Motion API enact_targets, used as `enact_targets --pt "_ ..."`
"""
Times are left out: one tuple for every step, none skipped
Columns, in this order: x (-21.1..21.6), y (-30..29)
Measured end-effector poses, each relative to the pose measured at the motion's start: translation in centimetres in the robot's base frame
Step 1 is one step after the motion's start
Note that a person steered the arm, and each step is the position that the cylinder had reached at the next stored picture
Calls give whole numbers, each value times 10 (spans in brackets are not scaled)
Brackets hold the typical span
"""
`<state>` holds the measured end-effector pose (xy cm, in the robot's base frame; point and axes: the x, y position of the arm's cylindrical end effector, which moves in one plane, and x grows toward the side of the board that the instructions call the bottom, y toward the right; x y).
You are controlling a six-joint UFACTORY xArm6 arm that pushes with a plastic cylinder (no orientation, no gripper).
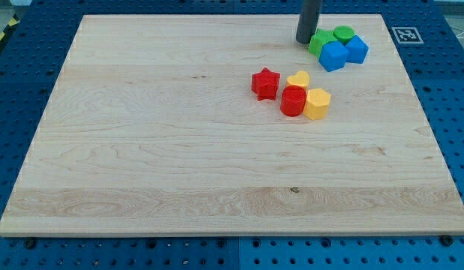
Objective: Move the green star along with blue cube towards the center right a bit
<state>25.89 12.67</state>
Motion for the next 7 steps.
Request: enact_targets --pt "-22 -3" --pt "-20 3" --pt "3 4" --pt "29 15" --pt "29 23" --pt "5 21" --pt "2 35"
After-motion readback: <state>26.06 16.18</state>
